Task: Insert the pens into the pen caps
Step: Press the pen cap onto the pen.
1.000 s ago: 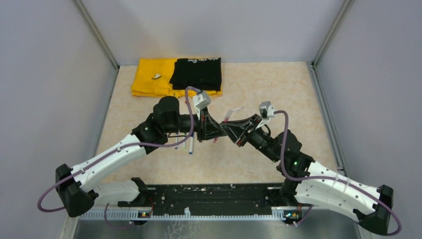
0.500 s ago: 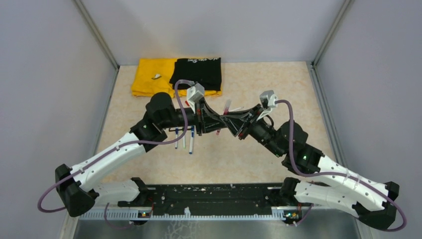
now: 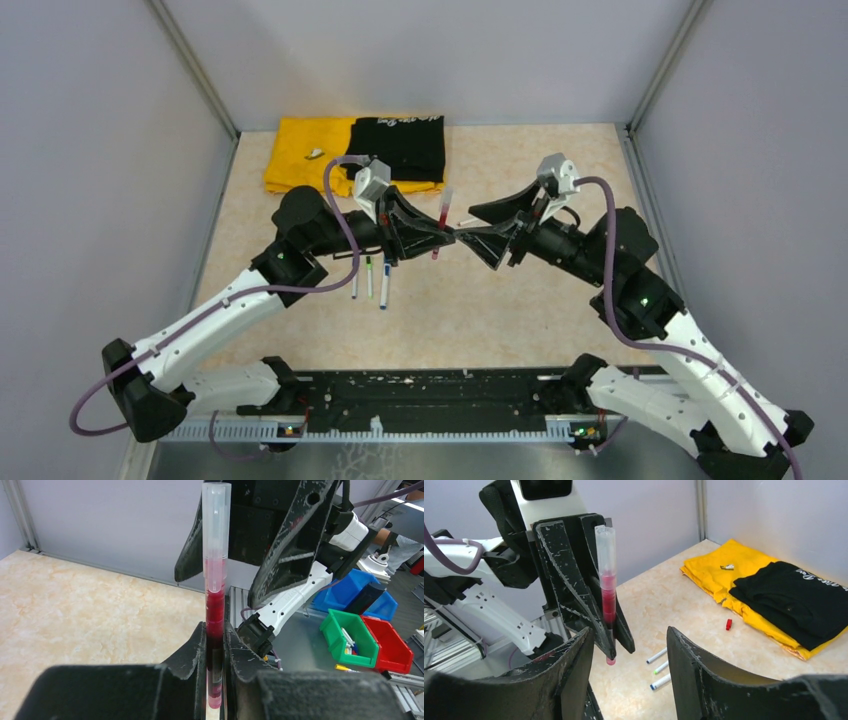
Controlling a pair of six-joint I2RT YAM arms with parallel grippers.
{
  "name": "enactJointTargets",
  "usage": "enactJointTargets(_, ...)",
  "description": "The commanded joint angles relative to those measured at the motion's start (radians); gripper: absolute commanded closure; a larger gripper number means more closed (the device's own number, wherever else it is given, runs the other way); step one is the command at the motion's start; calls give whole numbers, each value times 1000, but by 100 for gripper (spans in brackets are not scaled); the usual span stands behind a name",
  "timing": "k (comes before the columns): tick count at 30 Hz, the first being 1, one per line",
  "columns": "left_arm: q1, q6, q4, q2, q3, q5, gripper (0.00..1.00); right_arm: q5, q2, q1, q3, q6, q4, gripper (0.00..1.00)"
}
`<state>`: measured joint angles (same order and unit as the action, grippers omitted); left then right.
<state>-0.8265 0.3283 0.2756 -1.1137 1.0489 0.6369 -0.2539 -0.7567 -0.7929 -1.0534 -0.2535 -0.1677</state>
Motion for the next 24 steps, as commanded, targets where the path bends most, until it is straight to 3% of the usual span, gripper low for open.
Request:
enactJointTargets(1, 4, -9, 39, 21, 31, 27, 100, -279, -25, 120, -50, -75, 129, 45)
enactJointTargets(4, 3, -13, 29, 22, 31, 23, 100, -365, -49, 166, -70, -127, 227, 44)
enactJointTargets(11, 3, -18, 27, 14, 35, 47, 100, -389, -109, 176, -114, -196, 357, 43)
enactJointTargets(19, 4, -16, 28, -1, 44, 102, 100, -358, -145, 176, -135, -216, 370, 43)
enactJointTargets(24, 3, -15, 22, -18, 53, 127, 100, -396, -171, 176, -144, -234, 383, 50)
